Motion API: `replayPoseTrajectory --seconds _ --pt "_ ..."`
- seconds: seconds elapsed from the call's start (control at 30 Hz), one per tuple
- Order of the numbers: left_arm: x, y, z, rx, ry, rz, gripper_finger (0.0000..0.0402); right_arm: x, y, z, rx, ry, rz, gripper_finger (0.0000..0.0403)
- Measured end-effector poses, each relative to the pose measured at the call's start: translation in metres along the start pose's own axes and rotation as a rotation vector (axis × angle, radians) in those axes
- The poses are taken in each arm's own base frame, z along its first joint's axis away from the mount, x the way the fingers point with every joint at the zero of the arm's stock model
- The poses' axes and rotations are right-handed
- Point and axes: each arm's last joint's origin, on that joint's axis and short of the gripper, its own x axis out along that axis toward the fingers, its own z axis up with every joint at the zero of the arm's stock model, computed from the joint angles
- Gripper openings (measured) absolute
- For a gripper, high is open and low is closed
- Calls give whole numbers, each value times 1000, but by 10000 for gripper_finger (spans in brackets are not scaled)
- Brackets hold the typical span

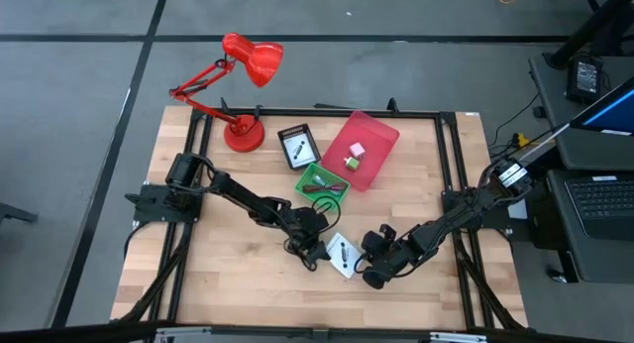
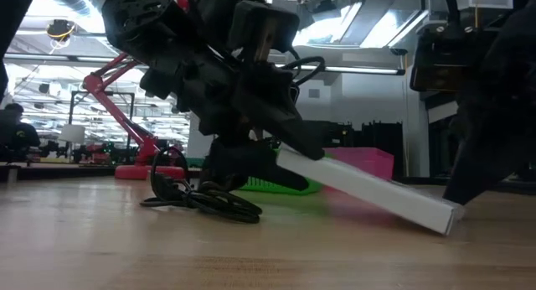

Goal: Pick and place items into bin
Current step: Put the card reader box into the black bin

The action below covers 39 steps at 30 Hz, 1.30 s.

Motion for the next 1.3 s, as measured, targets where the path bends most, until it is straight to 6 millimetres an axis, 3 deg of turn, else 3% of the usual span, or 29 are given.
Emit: replayPoseTrajectory --seconds 0.5,0.67,0.97,1.3 --pt "0 0 3 130 -53 9 59 0 0 -1 0 -5 2 0" --pt "-1 -2 5 175 -61 -11 51 -2 0 0 -3 -5 11 0" --pt "-10 -4 16 250 -101 -2 47 -35 3 14 -51 -59 102 0" --pt "-30 -13 23 337 -78 30 46 -71 1 23 -118 -219 84 0"
